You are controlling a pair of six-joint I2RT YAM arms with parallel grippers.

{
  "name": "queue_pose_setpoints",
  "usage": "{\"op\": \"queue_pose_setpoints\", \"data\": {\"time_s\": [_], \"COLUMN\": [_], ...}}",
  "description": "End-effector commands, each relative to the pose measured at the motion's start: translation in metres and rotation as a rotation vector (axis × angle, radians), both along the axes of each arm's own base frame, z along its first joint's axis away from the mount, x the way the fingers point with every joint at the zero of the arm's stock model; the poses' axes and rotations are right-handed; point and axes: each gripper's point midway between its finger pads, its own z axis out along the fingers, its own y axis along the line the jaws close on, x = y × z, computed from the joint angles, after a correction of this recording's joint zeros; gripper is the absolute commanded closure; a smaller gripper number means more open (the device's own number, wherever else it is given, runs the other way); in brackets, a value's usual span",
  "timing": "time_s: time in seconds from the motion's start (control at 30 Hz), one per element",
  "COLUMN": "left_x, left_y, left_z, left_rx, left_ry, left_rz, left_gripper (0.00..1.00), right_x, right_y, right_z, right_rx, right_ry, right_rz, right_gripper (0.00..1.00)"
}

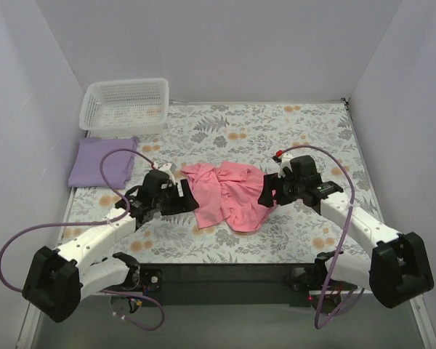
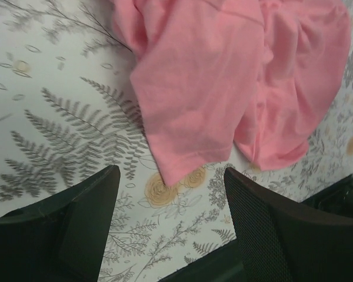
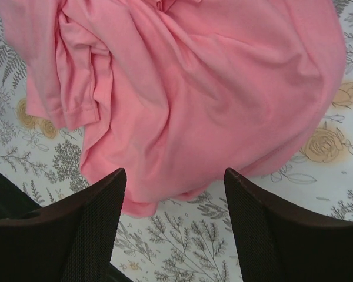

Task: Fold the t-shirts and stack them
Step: Flatten the tshirt out

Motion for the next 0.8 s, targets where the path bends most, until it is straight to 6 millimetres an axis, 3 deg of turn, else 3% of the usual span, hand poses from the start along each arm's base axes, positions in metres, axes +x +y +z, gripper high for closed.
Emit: {"op": "queue_pose_setpoints", "data": {"time_s": [0.0, 0.3, 0.4, 0.57, 0.77], "left_x": [-0.016, -0.017, -0.023, -0.033, -0.032], "left_y": [-0.026, -0.015, -0.018, -0.024, -0.026], "left_z": [-0.007, -0.041, -0.049, -0.061, -0.066], "left_rx": [-0.009, 0.126, 0.159, 0.24, 0.322], "left_ry": [0.05, 0.109, 0.128, 0.142, 0.136], "left_rz": [-0.068, 0.052, 0.036, 0.006, 0.013], "left_gripper": [0.3, 0.34, 0.38, 0.53, 0.55], "right_x": [0.017, 0.023, 0.023, 0.024, 0.028], "right_y": [0.023, 0.04, 0.039, 0.034, 0.03], "right_z": [0.001, -0.035, -0.042, -0.054, -0.066], "right_rx": [0.054, 0.023, 0.011, -0.021, -0.057], "right_ry": [-0.039, 0.038, 0.046, 0.058, 0.067], "right_rz": [0.034, 0.049, 0.043, 0.026, 0.001], "right_gripper": [0.27, 0.32, 0.32, 0.34, 0.35]}}
